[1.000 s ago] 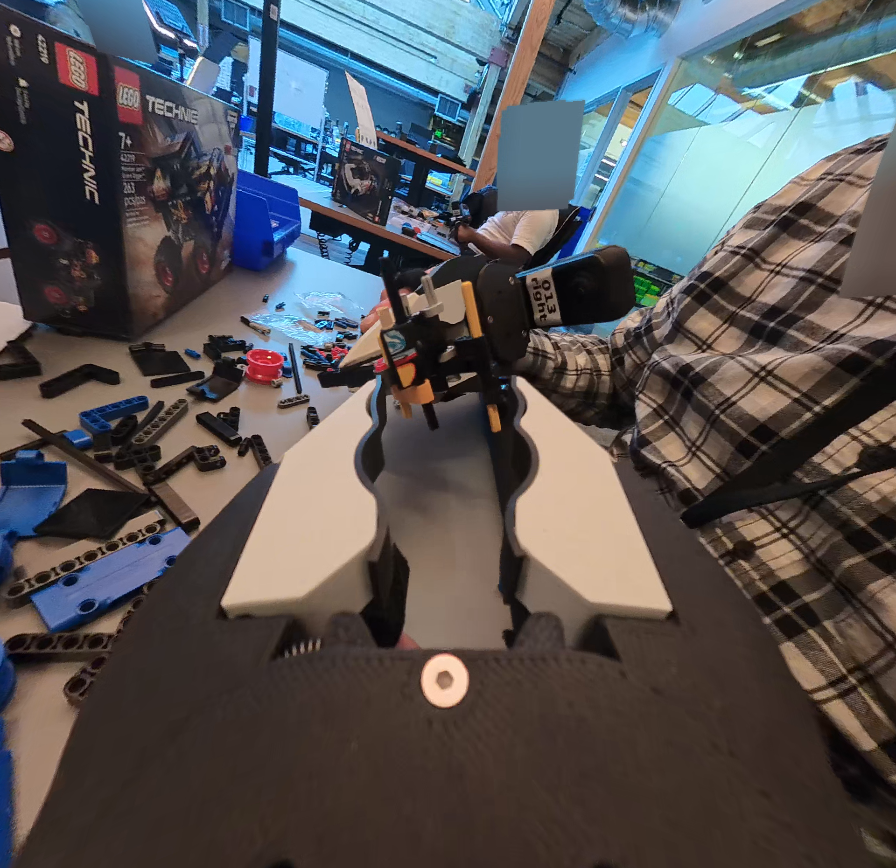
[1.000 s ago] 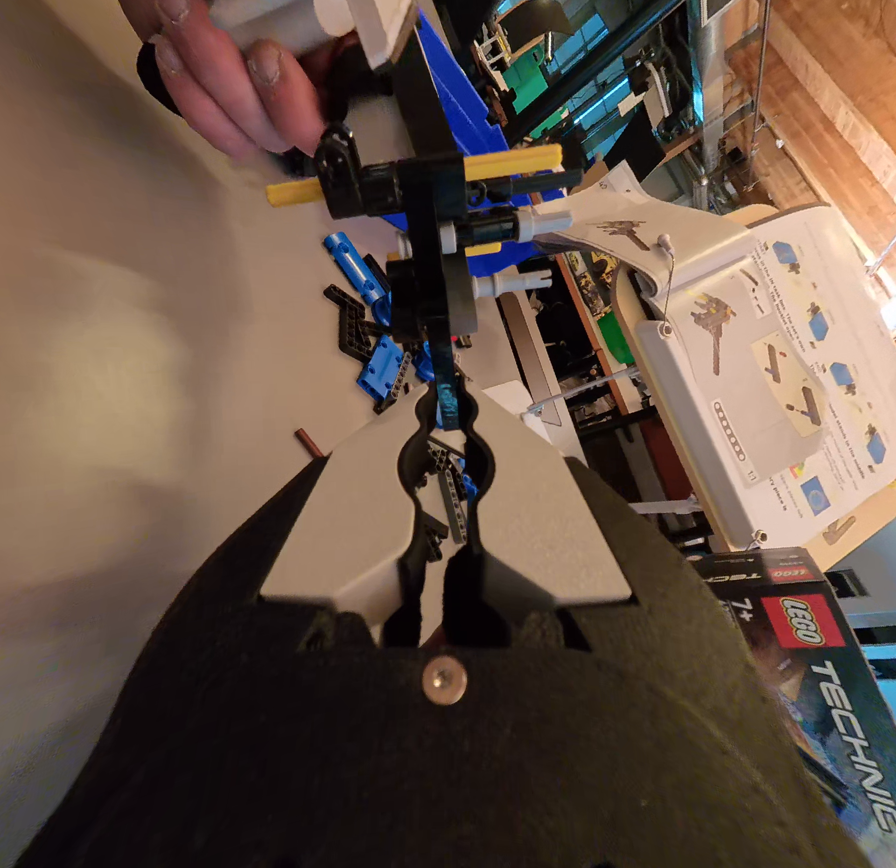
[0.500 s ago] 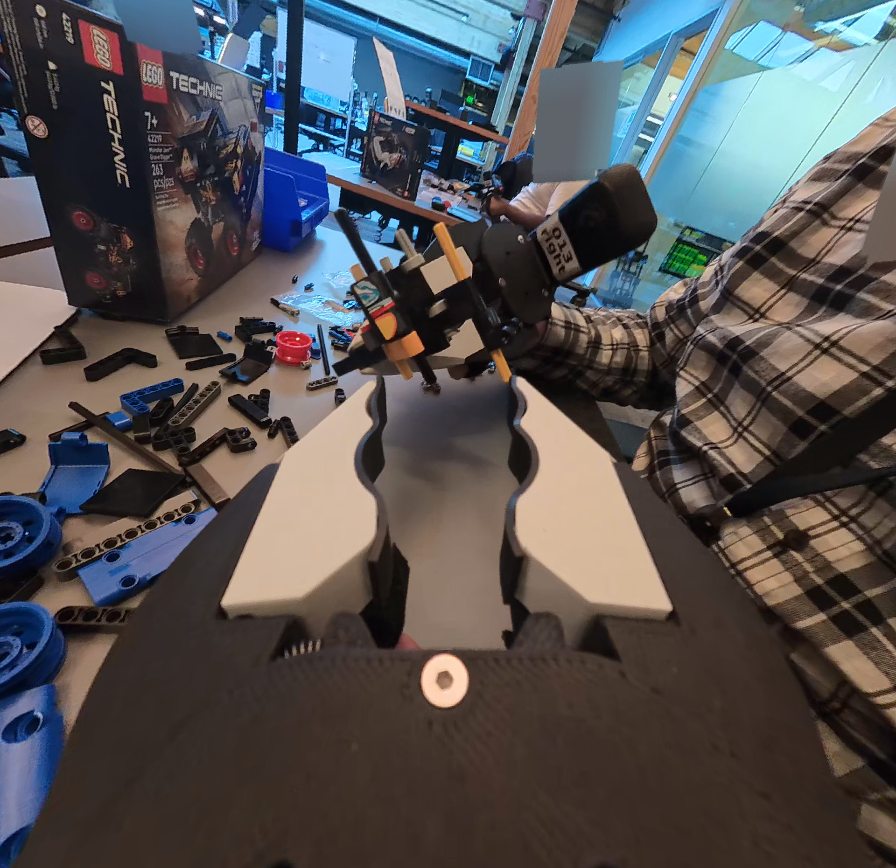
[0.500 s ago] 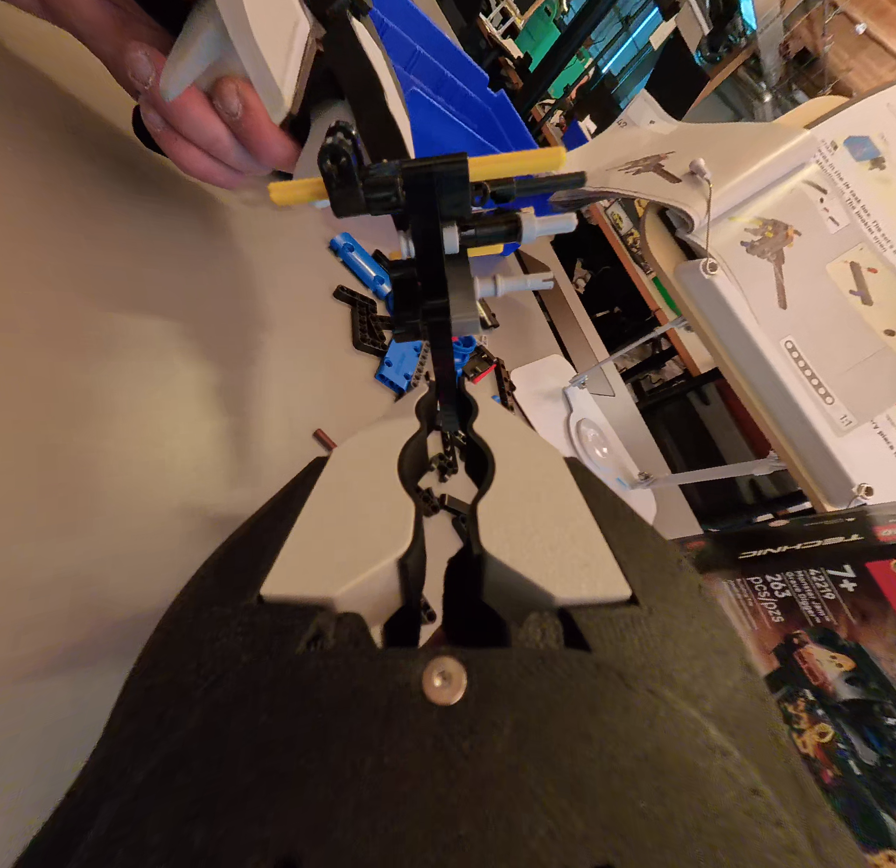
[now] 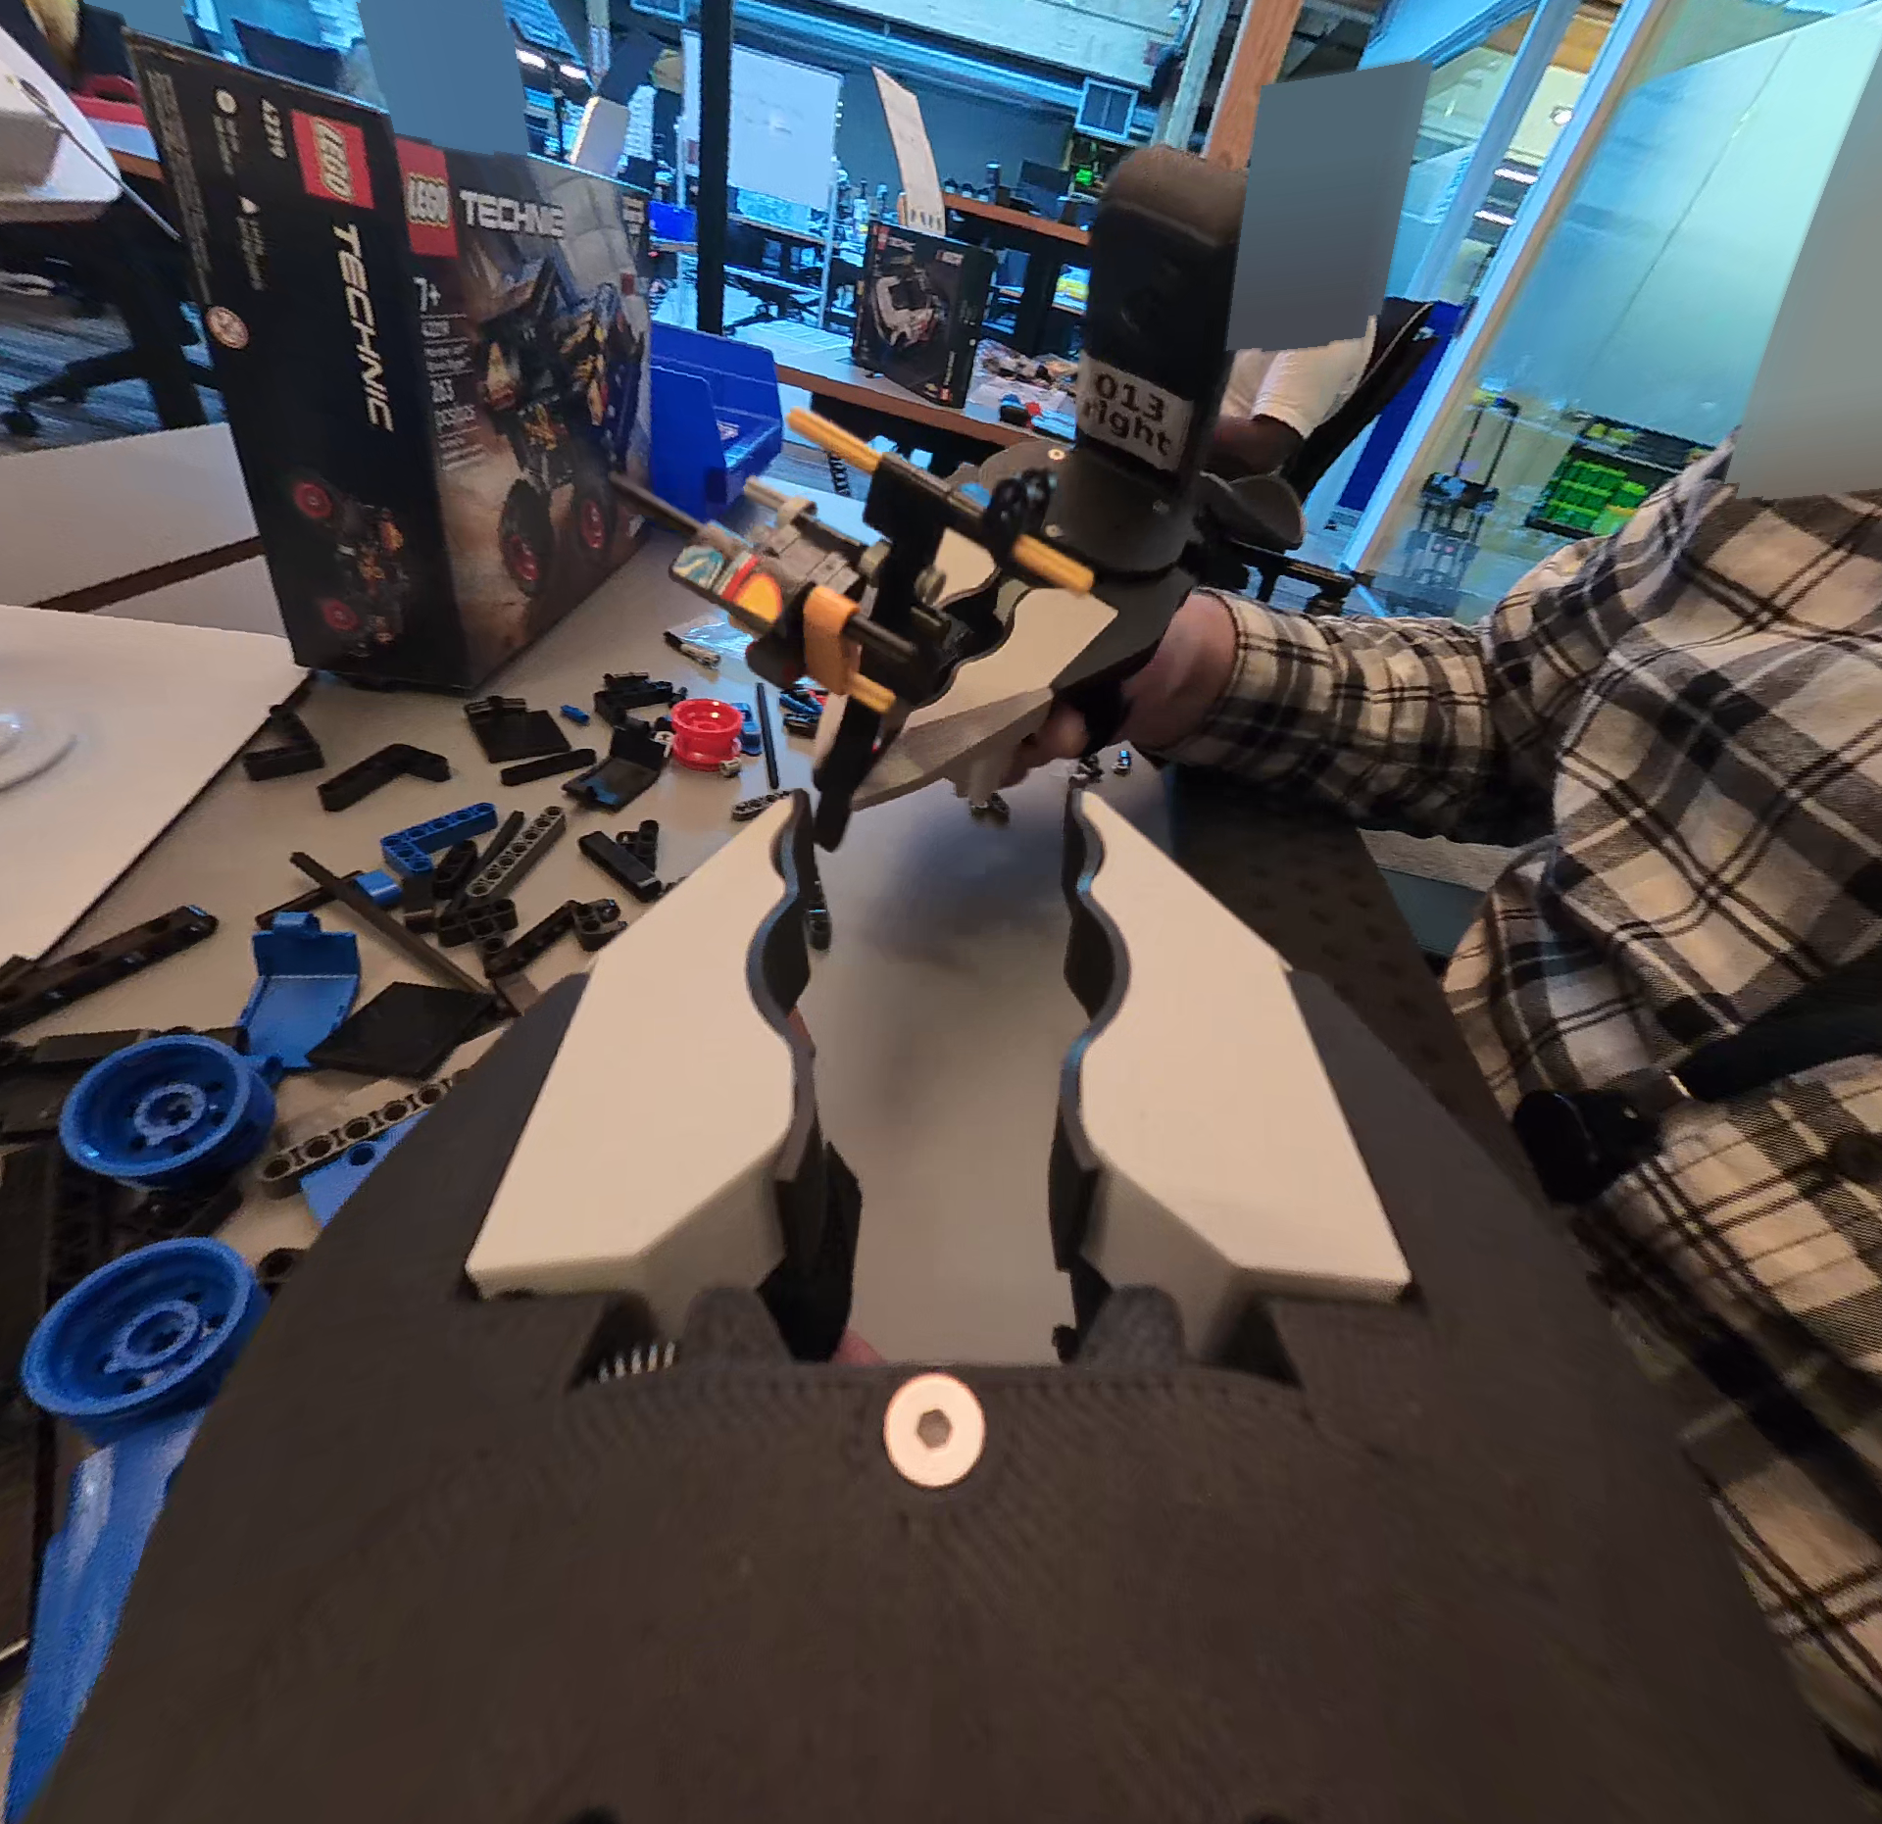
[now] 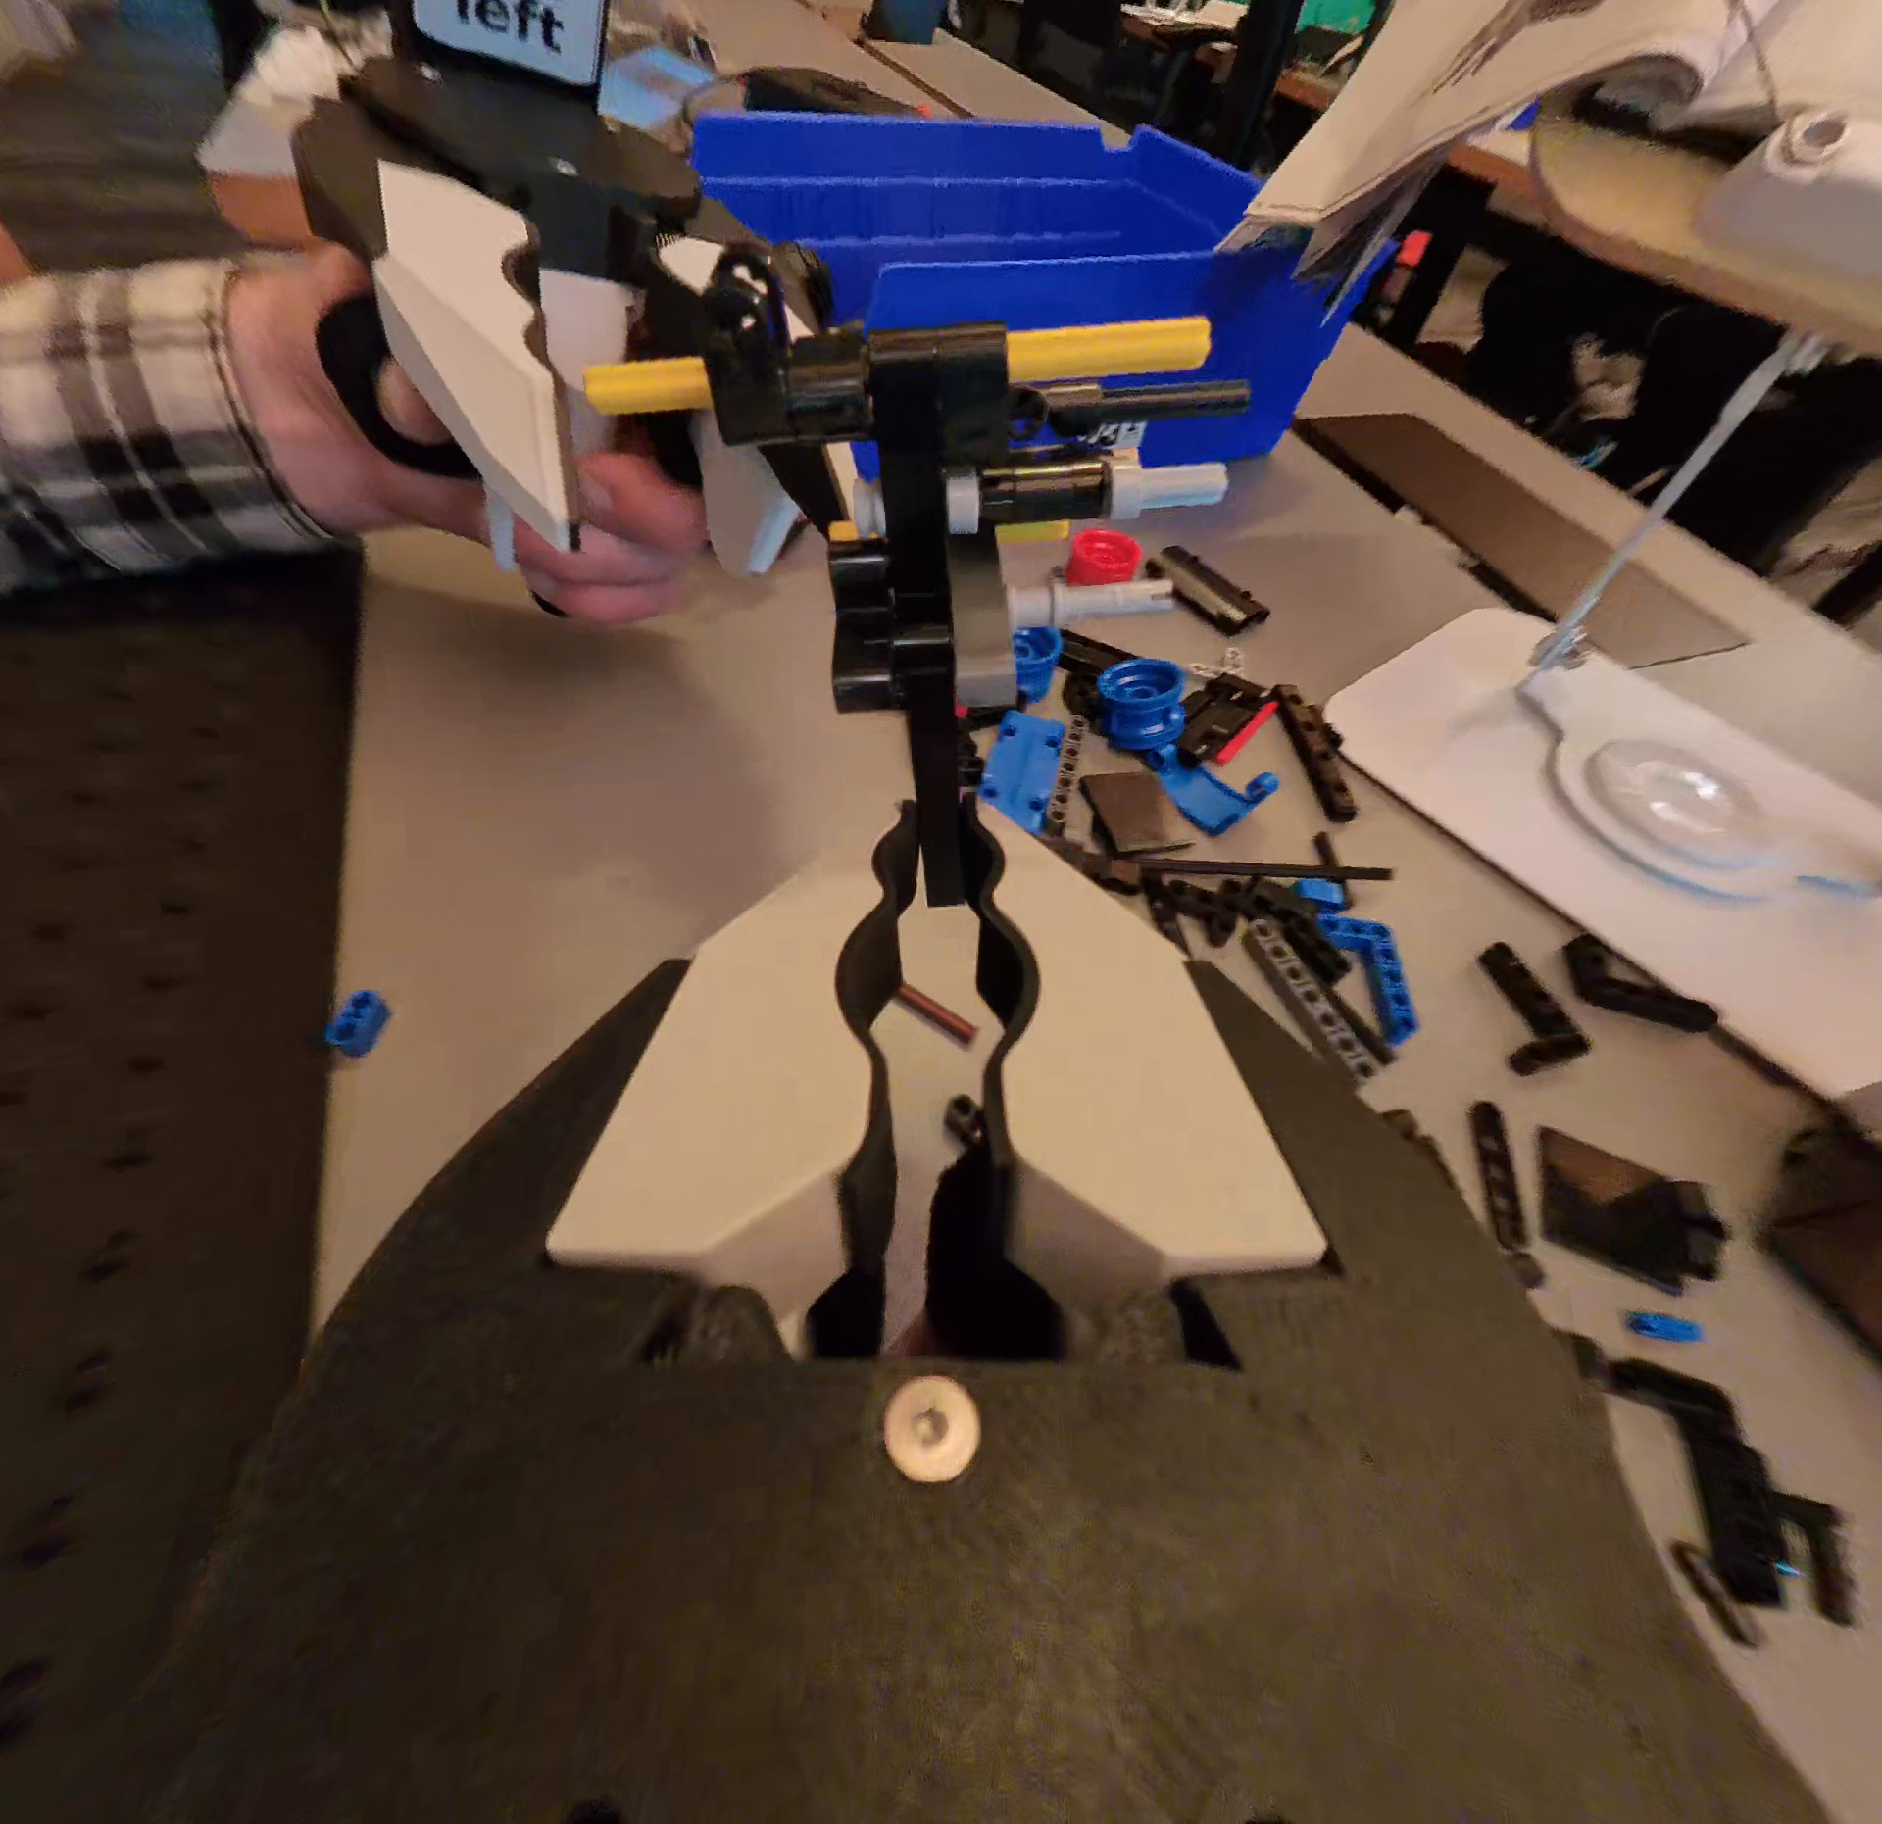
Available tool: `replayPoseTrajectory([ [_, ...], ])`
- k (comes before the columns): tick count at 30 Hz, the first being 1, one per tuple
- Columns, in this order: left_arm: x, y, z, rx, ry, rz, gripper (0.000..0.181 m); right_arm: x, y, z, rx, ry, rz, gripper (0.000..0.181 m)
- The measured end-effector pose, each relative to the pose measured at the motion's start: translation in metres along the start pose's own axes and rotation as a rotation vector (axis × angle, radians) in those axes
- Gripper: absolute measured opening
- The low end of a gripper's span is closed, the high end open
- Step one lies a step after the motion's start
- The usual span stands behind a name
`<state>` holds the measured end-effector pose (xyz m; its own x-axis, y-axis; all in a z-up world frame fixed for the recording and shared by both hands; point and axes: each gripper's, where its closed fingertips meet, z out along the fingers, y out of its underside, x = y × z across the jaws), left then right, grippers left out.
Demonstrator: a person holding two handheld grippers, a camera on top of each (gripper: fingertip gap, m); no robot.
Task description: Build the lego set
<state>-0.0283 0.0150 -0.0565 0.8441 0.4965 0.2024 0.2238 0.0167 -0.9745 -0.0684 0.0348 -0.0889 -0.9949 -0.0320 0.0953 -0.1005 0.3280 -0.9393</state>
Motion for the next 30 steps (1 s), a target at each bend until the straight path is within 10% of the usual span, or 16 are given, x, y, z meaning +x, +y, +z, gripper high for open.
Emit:
replayPoseTrajectory([
  [12,-0.008,-0.009,0.019,0.033,-0.089,0.014,0.048,-0.027,-0.014,-0.007,0.082,-0.295,0.324,0.005],
  [30,-0.002,-0.013,0.028,0.033,-0.101,0.068,0.048,-0.033,-0.016,-0.005,0.087,-0.307,0.322,0.005],
])
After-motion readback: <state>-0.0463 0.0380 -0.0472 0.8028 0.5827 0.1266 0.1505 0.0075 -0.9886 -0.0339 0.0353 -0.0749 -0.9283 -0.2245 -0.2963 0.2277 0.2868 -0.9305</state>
